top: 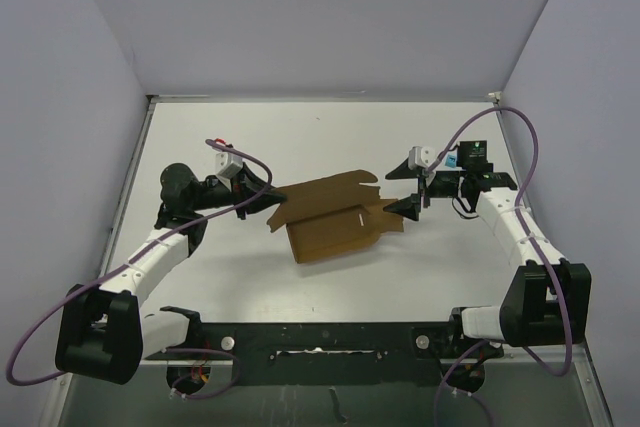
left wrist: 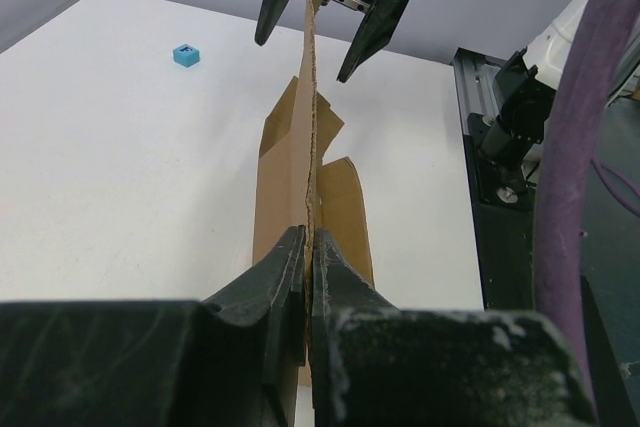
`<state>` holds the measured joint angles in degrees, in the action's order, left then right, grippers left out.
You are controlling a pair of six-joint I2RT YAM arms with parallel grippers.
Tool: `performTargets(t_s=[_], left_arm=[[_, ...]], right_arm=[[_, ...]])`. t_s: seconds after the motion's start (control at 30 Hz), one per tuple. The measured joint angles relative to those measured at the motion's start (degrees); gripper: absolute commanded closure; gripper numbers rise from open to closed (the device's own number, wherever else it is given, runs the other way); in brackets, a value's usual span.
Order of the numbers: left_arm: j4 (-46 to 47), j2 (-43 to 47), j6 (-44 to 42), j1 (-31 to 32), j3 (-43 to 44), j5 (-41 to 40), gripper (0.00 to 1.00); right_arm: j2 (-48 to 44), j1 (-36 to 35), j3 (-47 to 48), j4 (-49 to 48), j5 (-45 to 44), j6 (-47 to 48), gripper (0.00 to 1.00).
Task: Fold the paper box
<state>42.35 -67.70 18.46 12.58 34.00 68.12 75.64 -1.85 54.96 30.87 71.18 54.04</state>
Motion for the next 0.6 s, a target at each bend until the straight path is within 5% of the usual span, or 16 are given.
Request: performTargets(t_s=[0.6], left_arm=[[0.39, 0.0, 0.63, 0.0, 0.0, 0.11, 1.0]], right_arm=[[0.0, 0.0, 0.07, 0.55, -0.02, -0.02, 0.24]])
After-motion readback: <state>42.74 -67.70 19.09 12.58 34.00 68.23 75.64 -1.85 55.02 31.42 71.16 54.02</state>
